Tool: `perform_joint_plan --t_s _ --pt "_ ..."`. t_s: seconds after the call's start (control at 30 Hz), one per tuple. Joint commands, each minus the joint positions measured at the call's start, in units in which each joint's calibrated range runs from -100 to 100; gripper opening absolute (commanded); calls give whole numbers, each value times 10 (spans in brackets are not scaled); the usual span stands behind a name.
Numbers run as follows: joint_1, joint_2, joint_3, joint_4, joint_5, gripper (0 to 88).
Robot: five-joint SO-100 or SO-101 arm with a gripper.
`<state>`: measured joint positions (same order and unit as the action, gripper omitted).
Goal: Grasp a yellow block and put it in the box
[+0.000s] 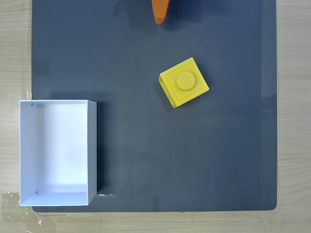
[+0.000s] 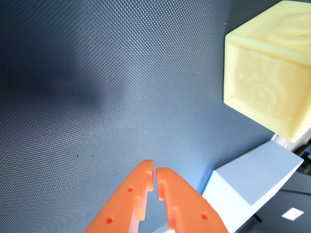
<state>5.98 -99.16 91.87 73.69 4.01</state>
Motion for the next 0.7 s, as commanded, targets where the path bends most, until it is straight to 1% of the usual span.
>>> perform_joint_plan --t_s 0.0,0.5,0.67 --pt "6 3 0 3 3 10" --pt "8 3 -1 3 3 10" --pt "8 43 -19 -10 3 14"
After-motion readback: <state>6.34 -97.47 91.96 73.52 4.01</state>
